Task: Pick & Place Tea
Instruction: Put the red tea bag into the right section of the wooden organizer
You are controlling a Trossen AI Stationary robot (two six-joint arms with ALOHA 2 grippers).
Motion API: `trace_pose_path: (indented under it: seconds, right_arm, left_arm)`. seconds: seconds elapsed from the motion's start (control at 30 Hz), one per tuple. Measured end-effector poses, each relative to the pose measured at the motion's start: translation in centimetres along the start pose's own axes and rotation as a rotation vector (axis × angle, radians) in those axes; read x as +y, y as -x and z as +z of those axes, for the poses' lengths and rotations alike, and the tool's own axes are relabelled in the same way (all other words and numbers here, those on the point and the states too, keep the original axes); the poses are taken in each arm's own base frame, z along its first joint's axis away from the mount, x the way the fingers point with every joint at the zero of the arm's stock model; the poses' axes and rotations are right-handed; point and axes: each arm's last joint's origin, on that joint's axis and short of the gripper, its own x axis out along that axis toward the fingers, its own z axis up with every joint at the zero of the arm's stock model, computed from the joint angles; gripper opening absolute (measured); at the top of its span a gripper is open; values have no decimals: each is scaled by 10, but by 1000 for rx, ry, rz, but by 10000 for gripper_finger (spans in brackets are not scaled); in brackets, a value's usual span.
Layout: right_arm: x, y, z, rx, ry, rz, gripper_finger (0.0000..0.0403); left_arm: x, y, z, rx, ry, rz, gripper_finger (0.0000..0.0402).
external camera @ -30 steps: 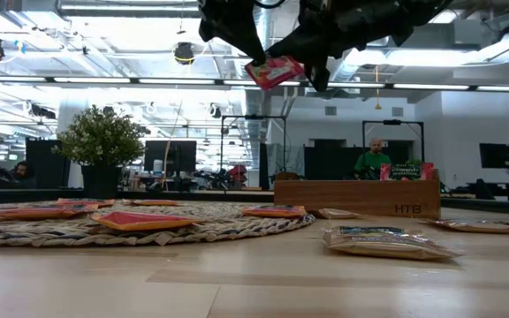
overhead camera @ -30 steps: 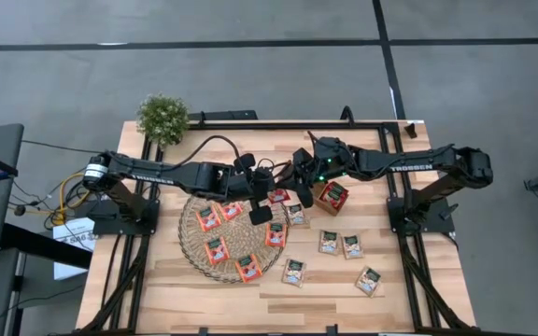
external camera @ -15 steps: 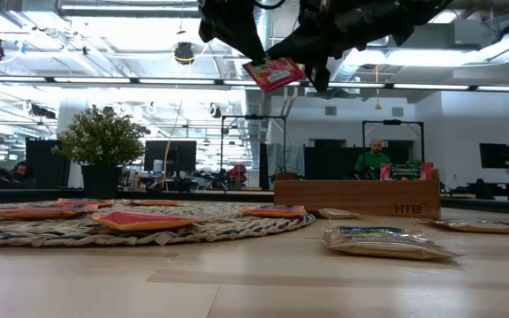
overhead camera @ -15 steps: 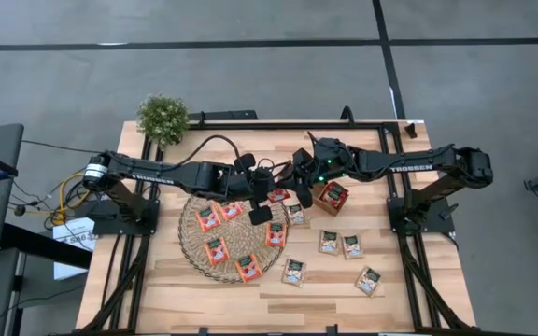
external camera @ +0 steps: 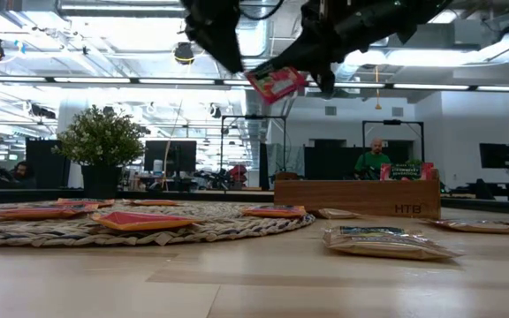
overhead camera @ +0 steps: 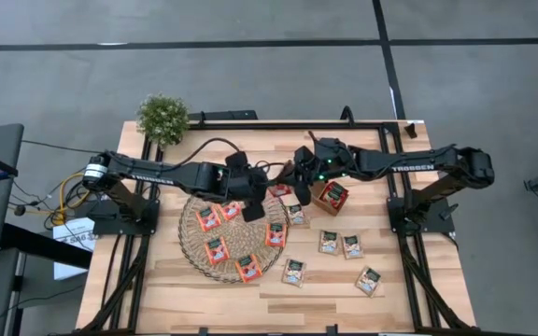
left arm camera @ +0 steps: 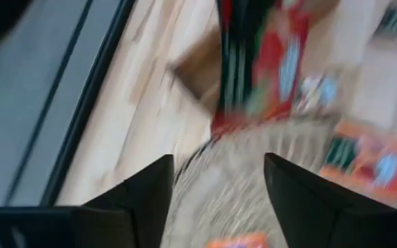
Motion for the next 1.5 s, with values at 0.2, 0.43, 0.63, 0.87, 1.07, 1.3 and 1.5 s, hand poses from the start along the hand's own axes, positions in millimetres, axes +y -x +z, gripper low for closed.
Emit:
trace_pose_path:
  seconds: [0.2,0.43,0.63,0.87,1.07,1.3,1.5]
  right_arm:
    - [7,22,1,5,32,-157,0]
    - [29,58,-12,-76,60,-324,0]
    - [48,83,-47,-220,-5,-465,0]
    - [57,92,-97,-430,-136,-651,0]
    - [61,91,-132,-536,-197,-754,0]
    - [60,87,-167,-569,-227,-750,0]
    - [50,83,-196,-587,-301,-730,0]
  left_arm:
    - [8,-1,-17,170,-16,48,241]
    - [14,-8,-25,217,24,90,241]
    - [17,-24,-40,249,54,122,241]
    - [18,-40,-52,273,66,115,241]
    - [19,-51,-58,282,49,56,241]
    - [21,-64,-64,273,50,-14,241]
    - [25,-68,-63,261,47,-54,241]
